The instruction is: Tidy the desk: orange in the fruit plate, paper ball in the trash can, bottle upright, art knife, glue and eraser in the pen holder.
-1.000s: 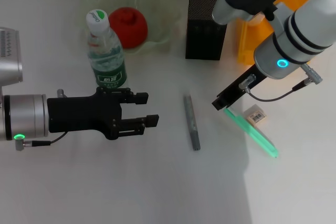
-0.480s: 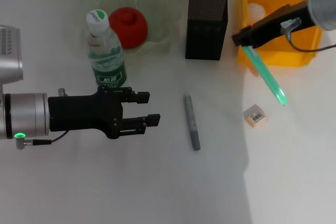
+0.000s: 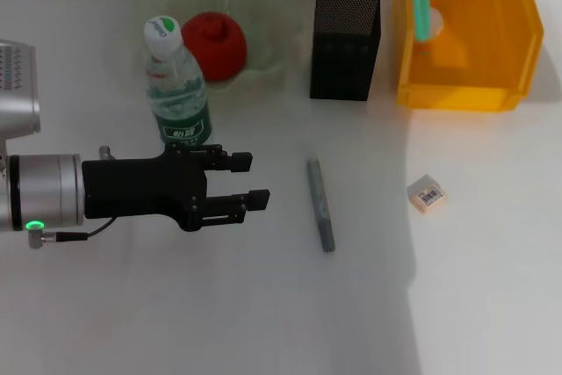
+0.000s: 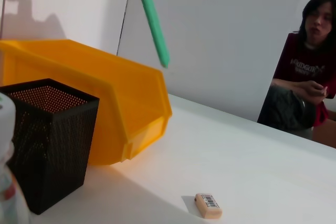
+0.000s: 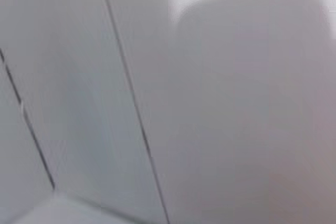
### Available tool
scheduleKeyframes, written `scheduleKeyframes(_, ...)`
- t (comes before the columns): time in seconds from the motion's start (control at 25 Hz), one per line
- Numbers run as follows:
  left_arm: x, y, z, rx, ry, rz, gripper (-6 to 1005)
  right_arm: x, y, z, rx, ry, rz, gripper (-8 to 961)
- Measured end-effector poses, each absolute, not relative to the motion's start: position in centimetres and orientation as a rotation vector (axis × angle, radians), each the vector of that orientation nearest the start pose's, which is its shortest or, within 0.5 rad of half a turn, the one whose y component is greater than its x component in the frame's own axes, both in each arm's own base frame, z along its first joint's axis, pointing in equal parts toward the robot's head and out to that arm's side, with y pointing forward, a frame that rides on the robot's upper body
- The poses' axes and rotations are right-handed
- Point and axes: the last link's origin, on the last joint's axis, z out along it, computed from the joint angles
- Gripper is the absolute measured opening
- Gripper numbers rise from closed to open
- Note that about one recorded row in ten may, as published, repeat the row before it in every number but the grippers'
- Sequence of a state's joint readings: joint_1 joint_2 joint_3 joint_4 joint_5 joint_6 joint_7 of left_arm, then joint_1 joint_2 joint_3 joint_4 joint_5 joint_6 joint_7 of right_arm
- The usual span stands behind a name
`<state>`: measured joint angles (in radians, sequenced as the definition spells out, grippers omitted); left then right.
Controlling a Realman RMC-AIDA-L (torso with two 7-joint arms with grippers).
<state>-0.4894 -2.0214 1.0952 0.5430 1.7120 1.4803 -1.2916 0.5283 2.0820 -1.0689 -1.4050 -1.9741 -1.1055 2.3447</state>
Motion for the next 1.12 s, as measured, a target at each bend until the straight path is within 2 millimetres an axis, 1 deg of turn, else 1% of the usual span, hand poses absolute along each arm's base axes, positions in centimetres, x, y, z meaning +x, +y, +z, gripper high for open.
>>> scheduleKeyframes(0.04, -26.1, 31.1, -3.2, -2.868, -0.552, -0.691, 617, 12.9, 40.8, 8.8, -2.288, 0.798, 0.709, 181)
scheduleKeyframes(0.08, -26.0, 31.1, -3.2, -2.868, -0.552, -0.693, 617, 13.2, 41.1, 8.8, -2.272, 0.798, 0.758, 181)
scheduleKeyframes(0.12, -25.9, 30.9, -3.3, -2.875, -0.553, -0.705, 617, 14.1, 41.7, 8.7, -2.228, 0.812, 0.872, 180)
scheduleKeyframes(0.16, -25.9, 30.9, -3.3, -2.875, -0.553, -0.705, 617, 14.1, 41.7, 8.7, -2.228, 0.812, 0.872, 180)
scheduleKeyframes(0.28, -25.6, 30.6, -3.3, -2.896, -0.546, -0.737, 617, 15.5, 42.3, 8.5, -2.158, 0.815, 1.026, 180)
scheduleKeyframes(0.32, -25.4, 30.4, -3.2, -2.907, -0.542, -0.757, 617, 16.4, 42.5, 8.3, -2.113, 0.817, 1.107, 180)
scheduleKeyframes(0.36, -25.4, 30.4, -3.2, -2.907, -0.542, -0.757, 617, 16.4, 42.5, 8.3, -2.113, 0.817, 1.107, 179)
scheduleKeyframes(0.4, -25.2, 30.3, -3.2, -2.913, -0.539, -0.775, 617, 17.1, 42.7, 8.3, -2.067, 0.799, 1.173, 179)
scheduleKeyframes(0.44, -25.2, 30.3, -3.2, -2.913, -0.539, -0.775, 617, 17.1, 42.7, 8.3, -2.067, 0.799, 1.173, 179)
scheduleKeyframes(0.52, -24.8, 30.3, -3.0, -2.915, -0.530, -0.812, 616, 17.9, 42.8, 7.9, -2.009, 0.768, 1.241, 179)
scheduleKeyframes(0.56, -24.8, 30.3, -3.0, -2.915, -0.530, -0.812, 616, 17.9, 42.8, 7.9, -2.009, 0.768, 1.241, 179)
scheduleKeyframes(0.6, -24.7, 30.3, -2.9, -2.914, -0.525, -0.825, 616, 18.1, 43.1, 7.2, -1.995, 0.771, 1.254, 178)
scheduleKeyframes(0.64, -24.6, 30.4, -2.8, -2.914, -0.522, -0.833, 616, 18.1, 43.1, 7.2, -1.995, 0.771, 1.254, 178)
scheduleKeyframes(0.68, -24.4, 30.4, -2.7, -2.915, -0.517, -0.844, 616, 18.1, 43.4, 6.7, -1.996, 0.778, 1.251, 178)
scheduleKeyframes(0.72, -24.2, 30.5, -2.6, -2.915, -0.511, -0.860, 616, 18.1, 43.9, 5.6, -2.010, 0.786, 1.230, 183)
scheduleKeyframes(0.76, -24.2, 30.5, -2.6, -2.915, -0.511, -0.860, 616, 18.1, 43.9, 5.6, -2.010, 0.786, 1.230, 187)
scheduleKeyframes(0.8, -24.1, 30.5, -2.5, -2.915, -0.507, -0.869, 616, 18.2, 44.3, 4.7, -2.018, 0.784, 1.208, 192)
scheduleKeyframes(0.84, -24.1, 30.5, -2.5, -2.915, -0.506, -0.871, 616, 18.2, 44.3, 4.7, -2.018, 0.784, 1.208, 196)
scheduleKeyframes(0.88, -24.1, 30.5, -2.5, -2.915, -0.506, -0.871, 616, 18.3, 44.4, 4.2, -2.019, 0.782, 1.198, 201)
scheduleKeyframes(0.92, -24.1, 30.5, -2.5, -2.915, -0.506, -0.872, 616, 18.4, 44.6, 3.2, -2.018, 0.782, 1.184, 205)
scheduleKeyframes(0.96, -24.1, 30.5, -2.5, -2.915, -0.506, -0.872, 616, 18.4, 44.6, 3.2, -2.018, 0.782, 1.184, 210)
scheduleKeyframes(1.0, -24.0, 30.6, -2.5, -2.912, -0.506, -0.878, 616, 18.5, 44.7, 2.3, -2.019, 0.785, 1.173, 214)
scheduleKeyframes(1.04, -24.0, 30.6, -2.5, -2.910, -0.507, -0.882, 616, 18.5, 44.7, 2.3, -2.019, 0.785, 1.173, 219)
scheduleKeyframes(1.12, -23.9, 30.6, -2.4, -2.905, -0.508, -0.891, 616, 18.7, 44.8, 1.3, -2.026, 0.801, 1.148, 228)
